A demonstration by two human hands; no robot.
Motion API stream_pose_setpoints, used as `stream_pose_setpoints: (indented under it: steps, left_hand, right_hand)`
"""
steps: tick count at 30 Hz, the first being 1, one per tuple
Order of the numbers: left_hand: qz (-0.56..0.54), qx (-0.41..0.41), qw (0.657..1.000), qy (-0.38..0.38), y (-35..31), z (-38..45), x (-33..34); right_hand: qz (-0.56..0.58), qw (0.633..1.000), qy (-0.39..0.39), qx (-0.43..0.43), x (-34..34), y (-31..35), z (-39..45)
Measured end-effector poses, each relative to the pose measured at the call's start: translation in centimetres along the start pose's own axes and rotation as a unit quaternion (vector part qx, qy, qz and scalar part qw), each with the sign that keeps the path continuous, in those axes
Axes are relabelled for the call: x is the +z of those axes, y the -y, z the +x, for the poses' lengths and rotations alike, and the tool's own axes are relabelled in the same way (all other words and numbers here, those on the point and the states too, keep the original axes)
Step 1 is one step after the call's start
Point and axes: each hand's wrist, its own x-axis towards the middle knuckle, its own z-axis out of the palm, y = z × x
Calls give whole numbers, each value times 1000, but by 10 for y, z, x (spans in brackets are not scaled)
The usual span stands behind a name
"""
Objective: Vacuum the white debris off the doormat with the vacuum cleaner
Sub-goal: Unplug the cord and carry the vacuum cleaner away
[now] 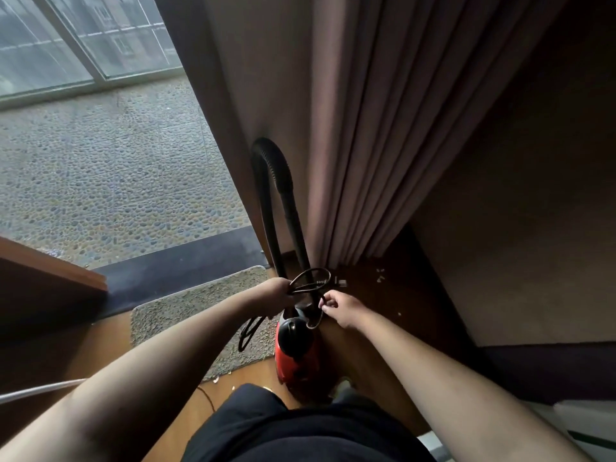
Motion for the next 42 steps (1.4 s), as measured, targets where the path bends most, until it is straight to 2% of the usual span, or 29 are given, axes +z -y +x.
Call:
stream_pose_setpoints:
  steps: [3, 7, 11, 14, 18, 24, 27, 30, 33, 37, 42]
  left_hand:
    - [4, 23, 1000, -16, 11, 9, -12]
    - [-6, 44, 999, 7, 44, 22, -35]
    - [26, 60, 997, 32, 84, 35, -57]
    - [78, 107, 991, 17, 108, 32, -77]
    - [135, 118, 984, 19, 139, 48, -103]
    - [162, 104, 980, 47, 155, 73, -103]
    - [148, 86, 984, 54, 156, 85, -89]
    - [124, 82, 987, 65, 155, 94, -69]
    - [100, 70, 990, 74, 150, 107, -45]
    - [64, 51, 994, 69, 141, 125, -13]
    - [56, 52, 995, 63, 132, 143, 35]
  right_hand:
    - [-7, 1000, -12, 25, 11, 1, 9]
    - [-12, 997, -41, 70, 28, 10, 27]
    - [-28, 988, -63, 138, 46, 27, 38]
    - [-31, 980, -91, 174, 66, 36, 42]
    - [54, 963, -165, 207, 93, 49, 57]
    - [145, 934, -207, 251, 113, 47, 64]
    - [217, 919, -226, 241, 118, 39, 66]
    - [332, 879, -248, 235, 127, 31, 68]
    - [465, 813, -245, 252, 136, 19, 68]
    - [534, 755, -254, 284, 147, -4, 64]
    - [666, 645, -280, 248, 152, -35, 67]
